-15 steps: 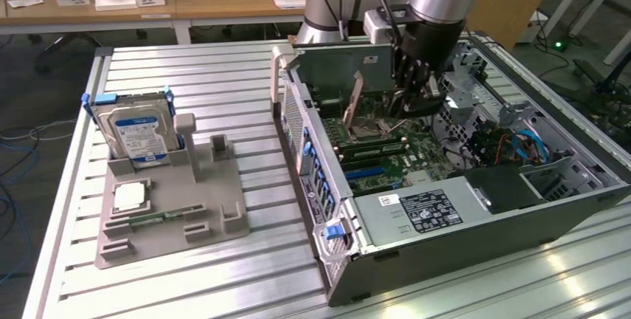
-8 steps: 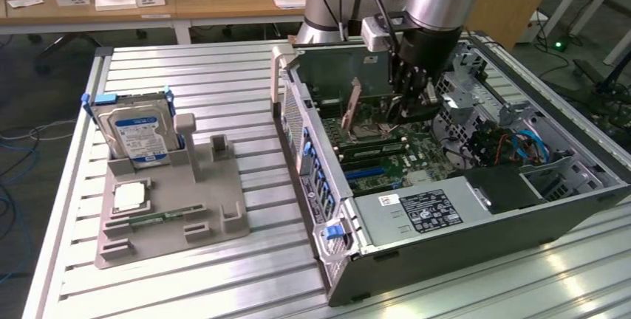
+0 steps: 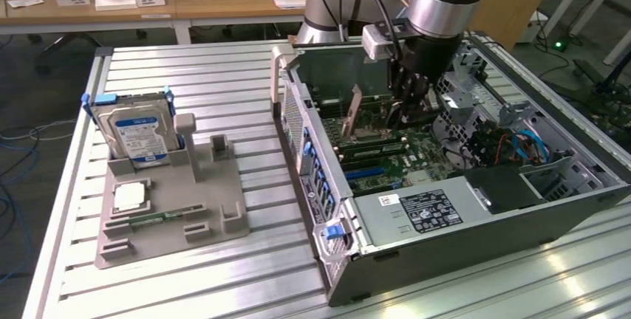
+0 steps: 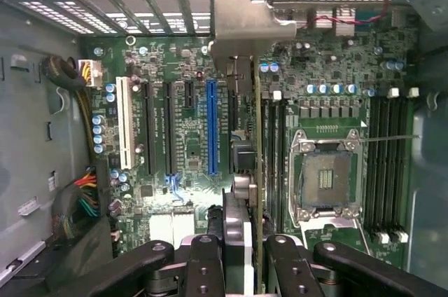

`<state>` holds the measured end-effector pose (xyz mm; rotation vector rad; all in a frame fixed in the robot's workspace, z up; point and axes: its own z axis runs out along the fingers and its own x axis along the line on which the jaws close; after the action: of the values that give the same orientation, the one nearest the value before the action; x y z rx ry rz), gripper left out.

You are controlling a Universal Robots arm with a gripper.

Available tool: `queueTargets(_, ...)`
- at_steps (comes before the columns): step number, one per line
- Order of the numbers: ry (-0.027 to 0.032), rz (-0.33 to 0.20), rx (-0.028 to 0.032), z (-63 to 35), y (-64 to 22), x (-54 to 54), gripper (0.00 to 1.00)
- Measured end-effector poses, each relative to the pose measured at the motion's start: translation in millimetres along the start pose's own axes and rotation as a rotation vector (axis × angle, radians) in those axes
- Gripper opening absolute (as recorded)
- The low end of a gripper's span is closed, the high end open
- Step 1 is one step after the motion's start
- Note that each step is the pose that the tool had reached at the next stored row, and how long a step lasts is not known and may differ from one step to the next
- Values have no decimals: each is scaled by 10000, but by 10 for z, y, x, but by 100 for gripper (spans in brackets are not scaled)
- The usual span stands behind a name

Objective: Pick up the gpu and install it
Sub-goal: 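Insert the gpu into the slot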

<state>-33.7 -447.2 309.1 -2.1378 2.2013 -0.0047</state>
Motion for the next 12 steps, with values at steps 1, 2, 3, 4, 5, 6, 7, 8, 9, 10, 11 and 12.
queueTargets(1,-5,-42,-4,8,6,6,28)
queueTargets(2,-6,-86,-7,17,13,10,28)
queueTargets(3,-8,-121,-9,25,24,12,28)
queueTargets(4,-7,-147,-14,31,33,18,28)
queueTargets(5,-6,-158,-16,34,38,27,28)
queueTargets(6,-7,-156,-15,38,46,33,28)
queueTargets(7,-10,-156,-15,42,62,34,28)
queueTargets(8,-10,-156,-15,50,77,35,28)
queueTargets(9,-8,-156,-16,60,93,36,28)
queueTargets(10,-8,-156,-16,77,108,38,28)
queueTargets(11,-5,-145,-14,96,121,39,28)
queueTargets(12,-1,-120,-14,113,129,40,28)
